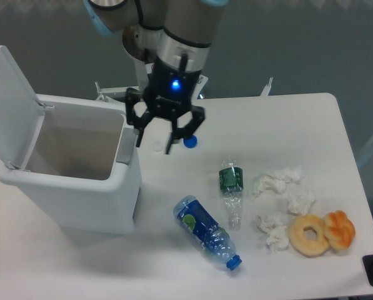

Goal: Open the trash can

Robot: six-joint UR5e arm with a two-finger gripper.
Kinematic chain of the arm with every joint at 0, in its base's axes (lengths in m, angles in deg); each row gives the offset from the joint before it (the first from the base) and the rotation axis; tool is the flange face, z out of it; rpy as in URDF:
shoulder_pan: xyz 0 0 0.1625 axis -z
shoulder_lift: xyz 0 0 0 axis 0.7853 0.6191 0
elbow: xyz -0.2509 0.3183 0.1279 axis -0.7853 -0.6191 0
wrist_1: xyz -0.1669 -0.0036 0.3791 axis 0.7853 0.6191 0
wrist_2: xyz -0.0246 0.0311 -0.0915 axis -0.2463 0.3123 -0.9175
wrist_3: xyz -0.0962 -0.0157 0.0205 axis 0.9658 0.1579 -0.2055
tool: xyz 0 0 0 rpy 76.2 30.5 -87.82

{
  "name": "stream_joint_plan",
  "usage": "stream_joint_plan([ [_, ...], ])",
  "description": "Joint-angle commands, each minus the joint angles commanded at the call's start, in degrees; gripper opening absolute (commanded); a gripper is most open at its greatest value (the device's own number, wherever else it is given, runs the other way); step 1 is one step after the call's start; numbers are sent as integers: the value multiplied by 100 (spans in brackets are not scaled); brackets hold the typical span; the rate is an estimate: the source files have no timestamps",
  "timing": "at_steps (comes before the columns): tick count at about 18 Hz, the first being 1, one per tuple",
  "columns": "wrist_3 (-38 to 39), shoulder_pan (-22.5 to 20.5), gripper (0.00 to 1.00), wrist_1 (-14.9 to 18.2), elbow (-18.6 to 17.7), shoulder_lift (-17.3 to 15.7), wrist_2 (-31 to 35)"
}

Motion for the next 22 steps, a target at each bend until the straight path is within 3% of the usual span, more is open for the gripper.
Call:
stream_joint_plan([
  [6, -350, -361, 100, -80, 0, 711, 588],
  [10, -939, -493, 100, -641, 0, 1362, 1054],
  [14, -1571, -501, 100, -818, 105, 1679, 1616],
  [17, -2580, -642, 100, -818, 141, 1925, 1951],
  [22, -3918, -923, 100, -827, 149, 2031, 2057],
])
